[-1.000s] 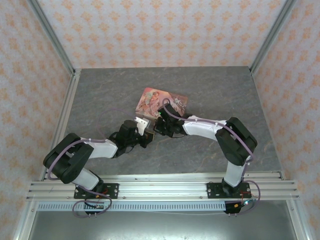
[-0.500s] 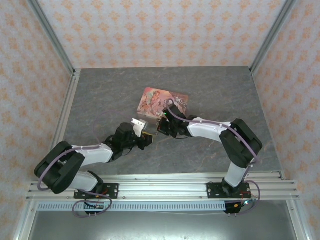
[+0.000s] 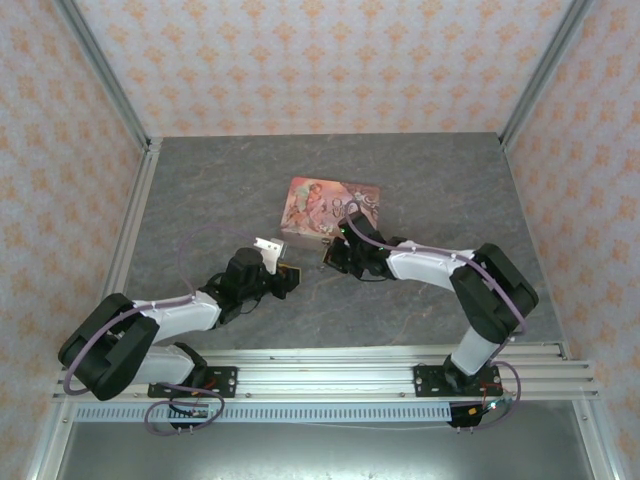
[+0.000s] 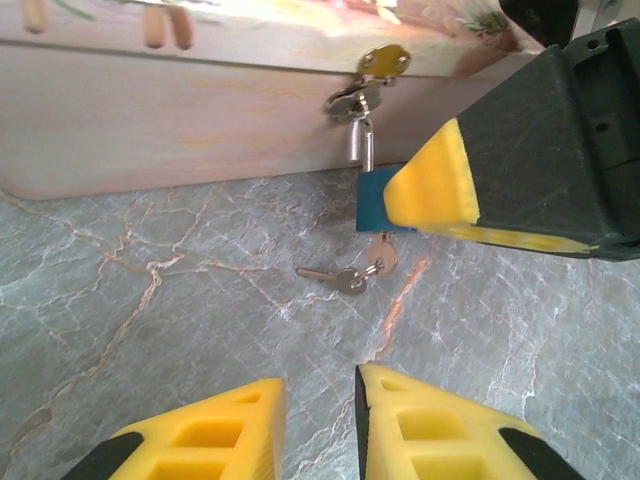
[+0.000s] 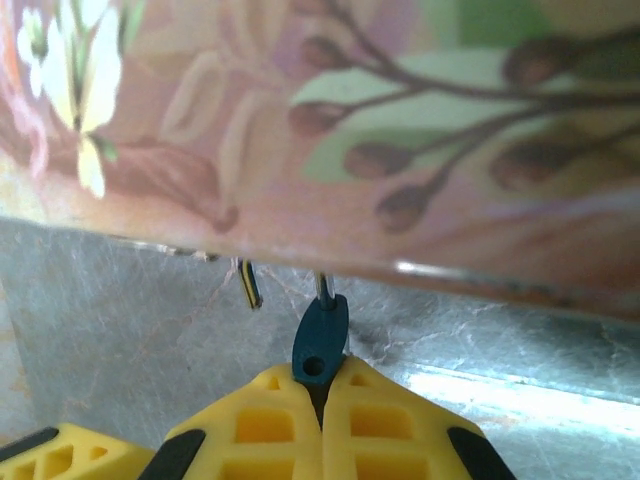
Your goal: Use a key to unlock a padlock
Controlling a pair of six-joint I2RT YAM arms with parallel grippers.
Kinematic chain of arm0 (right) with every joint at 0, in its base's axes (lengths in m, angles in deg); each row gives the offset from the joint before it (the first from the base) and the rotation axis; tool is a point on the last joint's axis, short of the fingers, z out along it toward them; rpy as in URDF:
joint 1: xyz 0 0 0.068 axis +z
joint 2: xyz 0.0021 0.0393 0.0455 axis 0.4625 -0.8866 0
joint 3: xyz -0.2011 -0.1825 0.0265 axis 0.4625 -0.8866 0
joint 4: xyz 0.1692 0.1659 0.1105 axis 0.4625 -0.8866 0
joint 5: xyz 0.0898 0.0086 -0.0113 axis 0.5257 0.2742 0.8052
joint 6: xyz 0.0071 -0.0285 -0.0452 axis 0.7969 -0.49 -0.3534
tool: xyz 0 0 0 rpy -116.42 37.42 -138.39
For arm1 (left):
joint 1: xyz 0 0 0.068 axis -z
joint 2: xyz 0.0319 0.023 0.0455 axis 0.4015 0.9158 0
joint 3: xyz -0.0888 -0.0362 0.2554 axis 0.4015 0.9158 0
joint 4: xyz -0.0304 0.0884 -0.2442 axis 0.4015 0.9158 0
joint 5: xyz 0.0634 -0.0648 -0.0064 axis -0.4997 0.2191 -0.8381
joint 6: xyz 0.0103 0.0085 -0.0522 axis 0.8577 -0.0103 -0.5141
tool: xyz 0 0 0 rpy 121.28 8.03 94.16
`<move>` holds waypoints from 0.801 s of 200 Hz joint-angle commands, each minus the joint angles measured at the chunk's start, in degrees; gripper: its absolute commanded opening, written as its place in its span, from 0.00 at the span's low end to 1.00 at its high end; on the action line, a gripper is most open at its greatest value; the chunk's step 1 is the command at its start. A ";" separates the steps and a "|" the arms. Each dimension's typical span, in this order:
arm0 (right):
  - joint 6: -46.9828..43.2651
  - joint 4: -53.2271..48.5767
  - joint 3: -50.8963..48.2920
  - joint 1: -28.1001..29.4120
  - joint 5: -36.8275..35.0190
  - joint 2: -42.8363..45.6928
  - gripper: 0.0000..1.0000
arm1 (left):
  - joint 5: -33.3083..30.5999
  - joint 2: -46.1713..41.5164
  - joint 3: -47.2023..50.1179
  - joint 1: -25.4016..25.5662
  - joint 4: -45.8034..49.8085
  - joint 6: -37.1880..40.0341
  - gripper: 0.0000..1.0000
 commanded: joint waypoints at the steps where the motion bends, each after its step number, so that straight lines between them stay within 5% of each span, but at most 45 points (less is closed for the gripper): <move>1: 5.40 6.35 -3.79 -1.45 0.41 1.03 0.00 | -1.72 0.36 -1.12 -0.51 1.57 -0.94 0.25; 37: 10.96 9.70 -4.21 -1.40 -0.29 1.57 0.00 | -1.96 0.95 -0.96 -0.54 1.33 -1.09 0.25; 109: 15.78 0.56 1.28 -1.14 -9.22 2.96 0.00 | -2.25 0.87 0.41 -0.48 -0.67 -1.75 0.25; 160: 23.31 7.07 -4.07 0.21 -15.08 3.78 0.00 | -2.42 -1.84 1.58 -0.47 0.45 -1.40 0.25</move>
